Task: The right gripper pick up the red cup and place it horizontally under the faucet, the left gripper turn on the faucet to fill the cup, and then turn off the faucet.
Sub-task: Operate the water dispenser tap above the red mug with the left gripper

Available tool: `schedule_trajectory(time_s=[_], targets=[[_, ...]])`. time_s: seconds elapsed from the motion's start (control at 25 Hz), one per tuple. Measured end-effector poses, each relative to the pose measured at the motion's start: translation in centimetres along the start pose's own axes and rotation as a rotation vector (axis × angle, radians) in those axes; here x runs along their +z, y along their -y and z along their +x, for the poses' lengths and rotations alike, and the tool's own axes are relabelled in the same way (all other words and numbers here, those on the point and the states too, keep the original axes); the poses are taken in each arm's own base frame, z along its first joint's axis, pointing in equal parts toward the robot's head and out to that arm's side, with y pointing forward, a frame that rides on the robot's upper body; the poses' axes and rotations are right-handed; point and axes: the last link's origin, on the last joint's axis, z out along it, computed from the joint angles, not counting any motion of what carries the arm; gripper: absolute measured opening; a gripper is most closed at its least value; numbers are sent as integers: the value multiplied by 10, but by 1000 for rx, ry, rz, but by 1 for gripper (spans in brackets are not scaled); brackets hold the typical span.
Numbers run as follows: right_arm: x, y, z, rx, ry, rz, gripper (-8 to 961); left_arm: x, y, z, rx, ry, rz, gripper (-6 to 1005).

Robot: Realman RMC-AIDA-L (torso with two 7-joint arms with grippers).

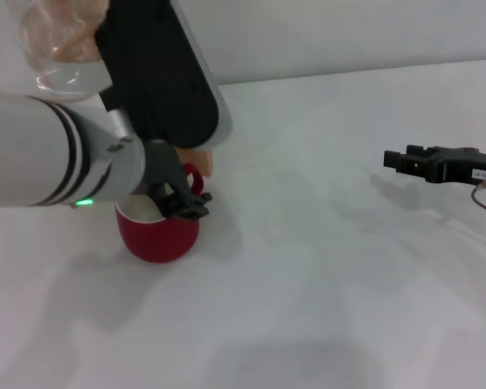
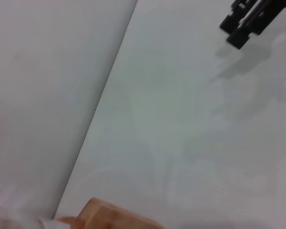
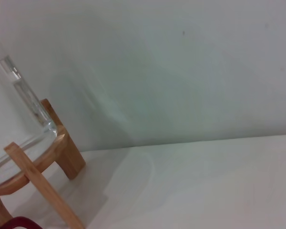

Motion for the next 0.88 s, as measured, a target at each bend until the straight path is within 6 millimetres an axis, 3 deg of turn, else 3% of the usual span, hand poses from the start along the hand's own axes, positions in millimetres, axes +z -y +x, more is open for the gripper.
schedule_trajectory(time_s=[0.28, 0.88], targets=[[-1, 0, -1, 2, 3, -5, 547, -15, -11, -1, -33, -82, 14, 884], [-7, 1, -3, 3, 10, -26, 546, -43, -16, -37, -378, -309, -27, 882]])
